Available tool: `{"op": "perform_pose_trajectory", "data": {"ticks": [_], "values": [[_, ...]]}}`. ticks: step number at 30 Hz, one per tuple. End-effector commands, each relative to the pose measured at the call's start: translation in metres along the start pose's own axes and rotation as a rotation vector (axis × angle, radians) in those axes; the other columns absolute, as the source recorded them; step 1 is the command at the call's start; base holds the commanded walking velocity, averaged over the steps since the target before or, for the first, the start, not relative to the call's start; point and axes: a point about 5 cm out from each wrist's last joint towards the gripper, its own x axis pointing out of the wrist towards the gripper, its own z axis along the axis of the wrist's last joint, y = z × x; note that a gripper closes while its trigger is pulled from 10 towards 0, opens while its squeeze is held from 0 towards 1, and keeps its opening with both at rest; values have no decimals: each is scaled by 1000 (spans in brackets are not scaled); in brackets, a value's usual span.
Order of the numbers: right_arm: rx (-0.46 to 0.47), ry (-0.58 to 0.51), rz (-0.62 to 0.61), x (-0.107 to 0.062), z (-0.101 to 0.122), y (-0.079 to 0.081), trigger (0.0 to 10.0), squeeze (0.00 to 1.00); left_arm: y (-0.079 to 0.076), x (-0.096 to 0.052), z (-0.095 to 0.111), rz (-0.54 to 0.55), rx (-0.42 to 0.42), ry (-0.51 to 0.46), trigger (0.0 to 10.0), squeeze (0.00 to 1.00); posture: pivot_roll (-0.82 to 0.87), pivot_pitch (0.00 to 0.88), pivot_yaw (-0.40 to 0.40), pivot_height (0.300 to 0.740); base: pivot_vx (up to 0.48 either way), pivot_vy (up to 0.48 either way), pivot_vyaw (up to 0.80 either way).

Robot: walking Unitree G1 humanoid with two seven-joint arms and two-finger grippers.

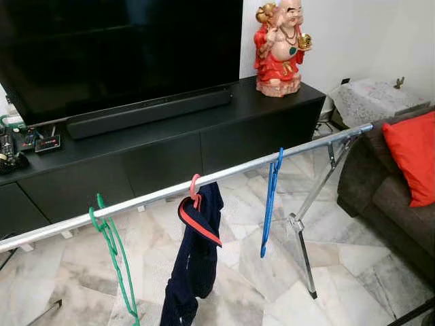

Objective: Hang hanger

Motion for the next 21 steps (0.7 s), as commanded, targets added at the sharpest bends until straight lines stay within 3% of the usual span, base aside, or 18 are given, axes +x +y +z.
{"op": "perform_pose_trajectory", "data": {"ticks": [1, 11, 21], "values": [[11, 9, 8, 0, -2, 2, 10000, 0, 4, -3, -11, 19, -15, 35, 10000, 0, 54, 50, 50, 740, 0, 0, 0], [19, 21, -1, -2, -10, -5, 10000, 0, 4, -3, -10, 18, -27, 30, 10000, 0, 56, 58, 49, 740, 0, 0, 0], [18, 32, 0, -5, -17, -7, 10000, 0, -13, -2, -21, 17, -43, 67, 10000, 0, 56, 62, 46, 740, 0, 0, 0]]}}
